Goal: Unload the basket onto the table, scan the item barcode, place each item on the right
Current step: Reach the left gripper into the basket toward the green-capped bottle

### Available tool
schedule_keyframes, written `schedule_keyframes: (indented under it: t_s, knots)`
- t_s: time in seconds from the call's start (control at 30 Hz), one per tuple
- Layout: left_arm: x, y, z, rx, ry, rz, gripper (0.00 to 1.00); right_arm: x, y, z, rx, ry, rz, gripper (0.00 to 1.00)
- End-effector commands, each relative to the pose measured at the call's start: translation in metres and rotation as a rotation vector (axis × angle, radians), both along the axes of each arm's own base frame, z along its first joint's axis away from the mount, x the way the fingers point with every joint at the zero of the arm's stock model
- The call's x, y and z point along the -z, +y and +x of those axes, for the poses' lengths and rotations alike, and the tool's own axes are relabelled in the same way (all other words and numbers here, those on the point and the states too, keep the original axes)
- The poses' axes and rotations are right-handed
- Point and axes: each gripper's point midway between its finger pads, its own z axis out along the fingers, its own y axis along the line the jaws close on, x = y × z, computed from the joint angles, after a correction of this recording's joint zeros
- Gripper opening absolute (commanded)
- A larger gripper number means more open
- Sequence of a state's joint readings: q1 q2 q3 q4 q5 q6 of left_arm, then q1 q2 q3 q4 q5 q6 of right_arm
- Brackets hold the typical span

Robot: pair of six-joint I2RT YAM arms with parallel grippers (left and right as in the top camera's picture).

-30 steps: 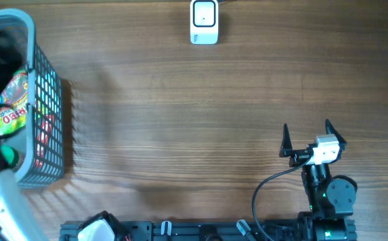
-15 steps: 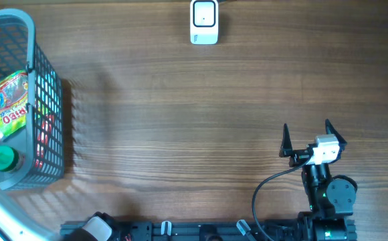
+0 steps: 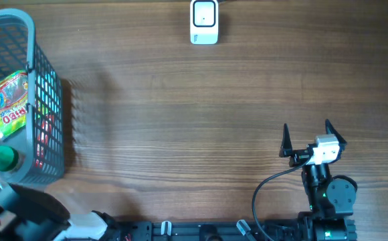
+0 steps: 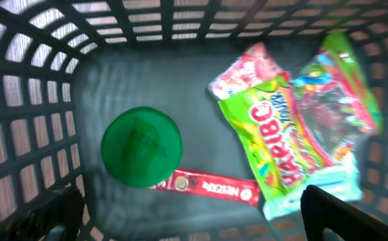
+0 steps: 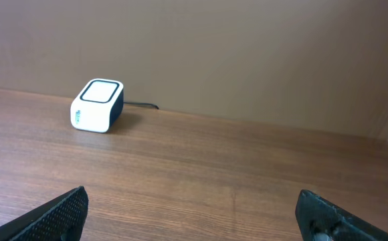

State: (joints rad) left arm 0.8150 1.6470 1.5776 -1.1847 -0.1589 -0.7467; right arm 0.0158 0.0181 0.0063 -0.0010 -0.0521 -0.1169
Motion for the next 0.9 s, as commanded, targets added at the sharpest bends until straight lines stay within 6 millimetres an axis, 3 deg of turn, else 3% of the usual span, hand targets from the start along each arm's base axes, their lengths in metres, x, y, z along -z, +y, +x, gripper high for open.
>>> schedule_keyframes:
  t_s: [0.0, 0.17, 0.57, 0.87]
  knots:
    - [0.023, 0.007, -0.004, 0.028, 0.087, -0.038, 1.0, -0.002, 0.0, 0.0, 0.002, -0.008, 0.012, 1.0]
    - [0.036, 0.004, -0.006, 0.018, 0.12, -0.078, 1.0, -0.002, 0.0, 0.0, 0.002, -0.008, 0.012, 1.0]
    - [0.04, 0.003, -0.025, -0.001, 0.214, -0.069, 1.0, -0.002, 0.0, 0.0, 0.002, -0.008, 0.012, 1.0]
    - [0.075, -0.002, -0.048, -0.036, 0.264, -0.123, 1.0, -0.002, 0.0, 0.0, 0.002, -0.008, 0.012, 1.0]
